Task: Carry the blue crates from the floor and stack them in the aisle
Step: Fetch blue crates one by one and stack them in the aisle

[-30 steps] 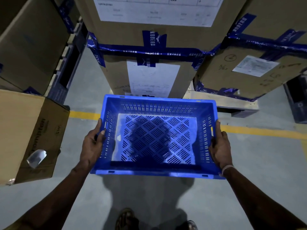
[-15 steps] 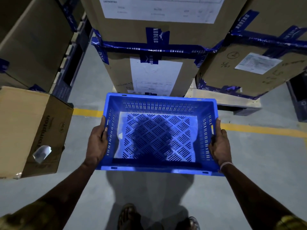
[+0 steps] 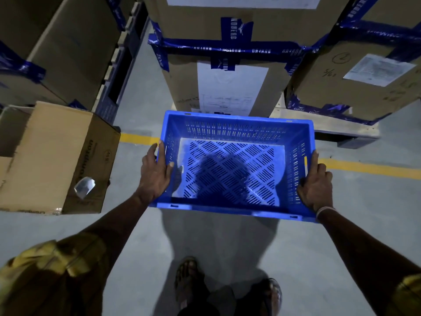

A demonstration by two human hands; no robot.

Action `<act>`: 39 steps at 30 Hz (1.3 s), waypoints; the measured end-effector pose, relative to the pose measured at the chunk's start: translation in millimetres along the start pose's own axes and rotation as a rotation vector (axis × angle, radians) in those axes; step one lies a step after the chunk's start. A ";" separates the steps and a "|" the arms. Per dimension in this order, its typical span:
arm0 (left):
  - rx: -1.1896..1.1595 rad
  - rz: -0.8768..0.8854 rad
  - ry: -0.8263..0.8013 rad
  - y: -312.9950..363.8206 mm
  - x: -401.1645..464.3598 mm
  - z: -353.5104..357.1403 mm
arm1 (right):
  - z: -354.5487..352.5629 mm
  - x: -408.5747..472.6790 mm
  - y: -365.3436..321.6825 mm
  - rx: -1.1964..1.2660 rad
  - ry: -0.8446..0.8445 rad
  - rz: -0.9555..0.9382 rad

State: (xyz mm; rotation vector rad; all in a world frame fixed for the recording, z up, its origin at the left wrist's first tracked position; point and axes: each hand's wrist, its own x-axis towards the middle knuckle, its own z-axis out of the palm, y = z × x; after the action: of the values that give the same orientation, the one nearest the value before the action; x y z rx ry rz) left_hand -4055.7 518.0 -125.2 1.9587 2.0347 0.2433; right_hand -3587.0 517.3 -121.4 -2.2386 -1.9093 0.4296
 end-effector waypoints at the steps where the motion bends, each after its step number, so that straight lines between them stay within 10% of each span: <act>1: 0.045 0.047 0.009 -1.6 -0.3 1.7 | 2.2 -5.4 0.6 -0.006 0.007 -0.001; 7: 0.029 0.053 0.015 -2.0 3.6 6.4 | 14.5 -1.9 7.2 0.009 0.013 0.038; 16: 0.167 -0.102 -0.482 47.1 4.0 -71.1 | -62.7 -18.9 -16.8 -0.022 -0.363 0.245; 28: -0.248 0.319 -0.411 248.3 -83.8 -262.3 | -344.7 -165.0 -37.0 0.232 0.053 0.305; 39: -0.417 0.685 -0.667 476.4 -155.3 -339.9 | -495.8 -328.6 36.7 0.474 0.372 0.557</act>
State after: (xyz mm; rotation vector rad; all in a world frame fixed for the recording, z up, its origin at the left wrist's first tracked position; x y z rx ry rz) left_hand -3716.3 418.8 366.4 2.0143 0.8000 0.1163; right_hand -3438.1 216.6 371.1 -2.2739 -0.8781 0.4365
